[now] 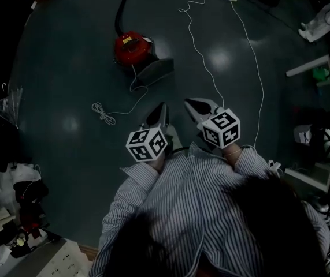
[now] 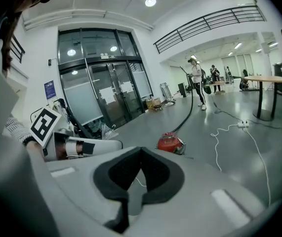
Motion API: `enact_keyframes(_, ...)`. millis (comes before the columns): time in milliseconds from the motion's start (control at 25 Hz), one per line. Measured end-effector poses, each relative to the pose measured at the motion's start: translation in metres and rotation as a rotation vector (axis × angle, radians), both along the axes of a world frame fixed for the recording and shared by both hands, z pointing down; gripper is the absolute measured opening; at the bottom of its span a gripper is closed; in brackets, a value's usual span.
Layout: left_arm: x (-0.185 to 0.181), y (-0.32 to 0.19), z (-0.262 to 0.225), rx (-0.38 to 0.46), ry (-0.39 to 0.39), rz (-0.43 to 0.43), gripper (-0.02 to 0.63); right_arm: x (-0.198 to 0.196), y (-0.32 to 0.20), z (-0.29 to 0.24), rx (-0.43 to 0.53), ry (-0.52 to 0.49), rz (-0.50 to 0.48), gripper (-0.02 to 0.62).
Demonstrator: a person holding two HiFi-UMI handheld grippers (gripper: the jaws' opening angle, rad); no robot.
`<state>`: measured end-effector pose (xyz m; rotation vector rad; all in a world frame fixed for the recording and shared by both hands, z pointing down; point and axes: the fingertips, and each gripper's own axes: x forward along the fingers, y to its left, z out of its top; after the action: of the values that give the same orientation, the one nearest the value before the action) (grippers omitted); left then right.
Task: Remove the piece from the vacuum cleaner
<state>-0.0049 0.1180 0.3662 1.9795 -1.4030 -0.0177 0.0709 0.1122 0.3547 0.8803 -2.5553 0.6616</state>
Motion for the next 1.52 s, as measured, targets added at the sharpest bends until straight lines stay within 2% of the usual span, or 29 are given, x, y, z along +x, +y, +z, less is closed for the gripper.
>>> enact_keyframes(200, -0.031, -0.068, 0.0, -0.01, -0.017, 0.053, 0.003, -0.041, -0.068, 0.0, -0.008, 0.008, 0.008, 0.002)
enact_keyframes(320, -0.051, -0.098, 0.006, -0.028, -0.015, 0.053, 0.003, -0.058, -0.098, 0.003, -0.02, 0.019, 0.023, 0.002)
enact_keyframes(640, -0.076, -0.147, 0.033, -0.098, -0.032, 0.019, 0.003, -0.067, -0.152, 0.034, -0.085, 0.065, 0.005, 0.002)
enact_keyframes(920, -0.078, -0.164, 0.065, -0.172, -0.027, -0.028, 0.003, -0.075, -0.175, 0.065, -0.138, 0.093, -0.076, 0.002)
enact_keyframes(1160, -0.066, -0.183, 0.097, -0.205, -0.033, 0.003, 0.003, -0.081, -0.194, 0.104, -0.172, 0.138, -0.182, 0.002)
enact_keyframes(1520, -0.075, -0.219, 0.175, -0.217, -0.12, 0.041, 0.003, -0.101, -0.215, 0.172, -0.109, 0.229, -0.361, 0.008)
